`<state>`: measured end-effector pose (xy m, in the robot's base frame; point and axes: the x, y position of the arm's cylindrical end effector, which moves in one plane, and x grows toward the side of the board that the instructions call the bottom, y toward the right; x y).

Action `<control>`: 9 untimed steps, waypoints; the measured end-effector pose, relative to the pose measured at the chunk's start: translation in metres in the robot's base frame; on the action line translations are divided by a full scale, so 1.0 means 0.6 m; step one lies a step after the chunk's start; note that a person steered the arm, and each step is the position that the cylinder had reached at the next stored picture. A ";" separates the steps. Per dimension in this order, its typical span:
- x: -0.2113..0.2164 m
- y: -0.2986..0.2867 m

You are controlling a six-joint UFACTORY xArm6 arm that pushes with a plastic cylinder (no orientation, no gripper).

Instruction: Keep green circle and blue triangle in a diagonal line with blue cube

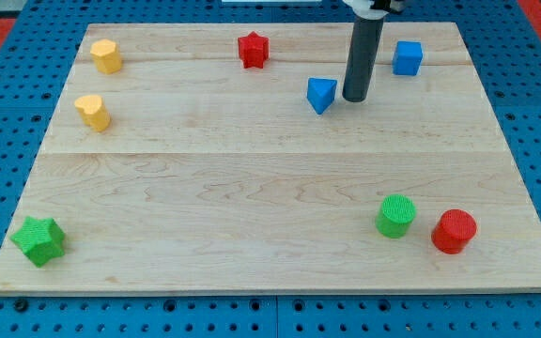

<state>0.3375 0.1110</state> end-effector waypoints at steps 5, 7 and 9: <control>0.014 -0.245; 0.049 0.017; 0.037 -0.179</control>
<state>0.3594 0.0037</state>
